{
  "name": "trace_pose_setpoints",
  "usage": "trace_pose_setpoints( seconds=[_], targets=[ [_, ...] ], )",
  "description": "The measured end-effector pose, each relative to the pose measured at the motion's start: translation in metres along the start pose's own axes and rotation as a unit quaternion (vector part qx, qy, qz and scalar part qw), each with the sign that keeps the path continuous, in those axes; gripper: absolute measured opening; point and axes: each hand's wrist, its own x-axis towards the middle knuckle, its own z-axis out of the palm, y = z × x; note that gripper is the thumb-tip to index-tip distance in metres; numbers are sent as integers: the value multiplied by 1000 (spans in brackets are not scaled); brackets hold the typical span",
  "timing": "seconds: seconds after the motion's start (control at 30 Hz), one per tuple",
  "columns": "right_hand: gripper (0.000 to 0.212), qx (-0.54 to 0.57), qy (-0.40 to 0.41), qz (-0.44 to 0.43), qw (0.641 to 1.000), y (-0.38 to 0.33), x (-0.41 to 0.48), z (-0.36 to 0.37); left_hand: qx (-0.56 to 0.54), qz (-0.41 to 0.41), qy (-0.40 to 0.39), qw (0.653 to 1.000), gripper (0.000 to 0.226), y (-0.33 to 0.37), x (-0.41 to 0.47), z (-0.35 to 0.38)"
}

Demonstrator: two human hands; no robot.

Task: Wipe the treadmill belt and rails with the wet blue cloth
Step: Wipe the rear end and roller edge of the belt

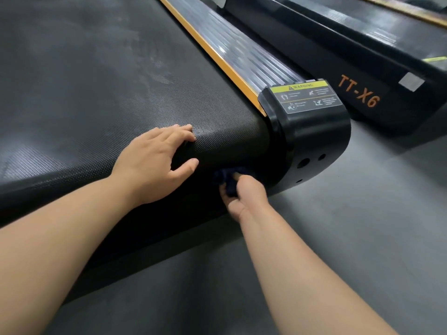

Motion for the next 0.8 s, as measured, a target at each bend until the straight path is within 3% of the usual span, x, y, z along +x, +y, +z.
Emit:
trace_pose_setpoints(
  seconds=[0.1,0.23,0.4,0.43,0.5,0.6,0.7,0.8],
  targets=[
    [34,-2,77,-60,995,-14,8,0,-6,8,-10,1000,65,-3,0,0],
    [14,-13,32,-24,999,1,-4,4,4,11,1,1000,65,-1,2,2],
    [11,-108,-19,3,994,44,-41,13,-48,0,3,999,68,1,4,-1],
    [11,-137,-26,-24,990,50,-47,10,-65,-3,0,998,68,1,4,-3],
    [12,-207,19,-170,963,48,-48,-3,-111,-24,-1,993,65,-1,0,-9],
    [26,-282,167,-391,860,4,-41,-25,-85,-24,2,996,52,-14,-18,-17],
    [36,-330,142,-453,816,-22,-30,-27,-13,-22,9,1000,56,-39,-37,-26],
    [39,-336,96,-490,799,1,-20,-12,-7,-59,-3,998,55,-48,-44,-32]
  ],
)
